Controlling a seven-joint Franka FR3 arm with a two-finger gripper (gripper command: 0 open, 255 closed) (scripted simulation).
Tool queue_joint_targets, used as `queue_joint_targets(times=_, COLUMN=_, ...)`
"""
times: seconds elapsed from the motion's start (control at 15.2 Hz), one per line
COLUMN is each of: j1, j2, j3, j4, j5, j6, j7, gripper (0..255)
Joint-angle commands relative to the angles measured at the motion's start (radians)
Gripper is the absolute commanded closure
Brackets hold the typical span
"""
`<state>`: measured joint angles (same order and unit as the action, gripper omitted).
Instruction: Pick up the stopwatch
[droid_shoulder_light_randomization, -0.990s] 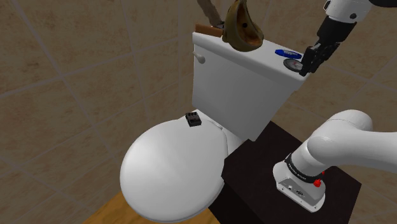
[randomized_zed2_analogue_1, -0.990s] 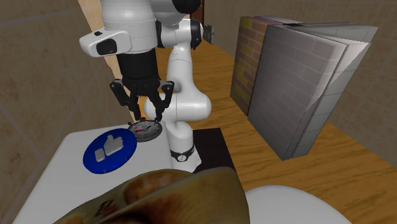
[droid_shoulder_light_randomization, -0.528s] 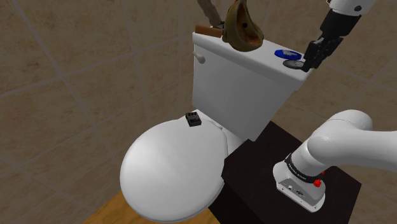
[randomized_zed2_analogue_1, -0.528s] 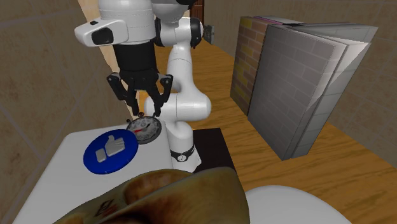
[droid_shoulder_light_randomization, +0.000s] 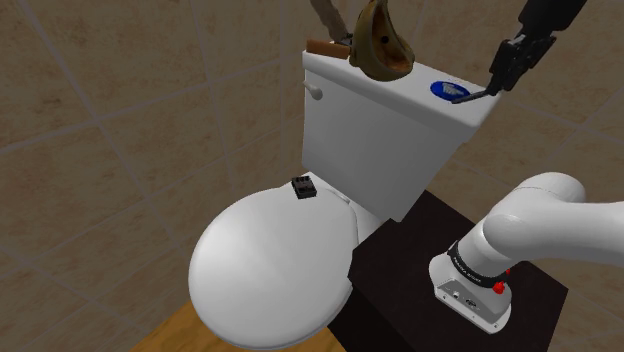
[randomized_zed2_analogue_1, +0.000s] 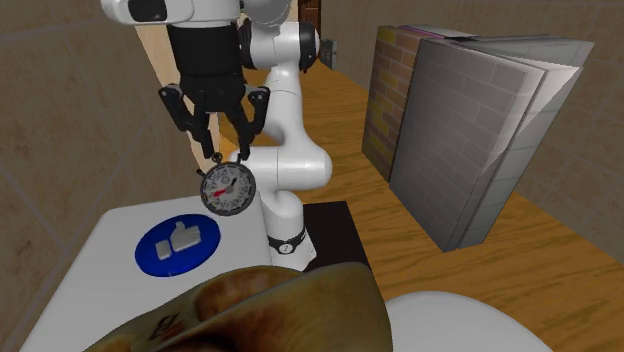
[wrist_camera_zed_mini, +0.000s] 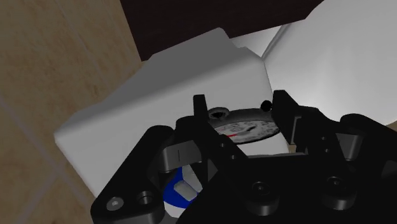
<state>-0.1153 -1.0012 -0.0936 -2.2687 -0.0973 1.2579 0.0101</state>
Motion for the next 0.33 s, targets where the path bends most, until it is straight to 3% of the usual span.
queue_joint_targets(times=0.0, j1=0.001, j2=0.018, j3=0.001, j4=0.040, j5=0.001, j6=-0.022, j7=-0.002, gripper=255)
queue_joint_targets(times=0.26, j1=0.002, j2=0.037, j3=0.002, j4=0.080, j5=0.002, j6=-0.044, j7=-0.003, gripper=255)
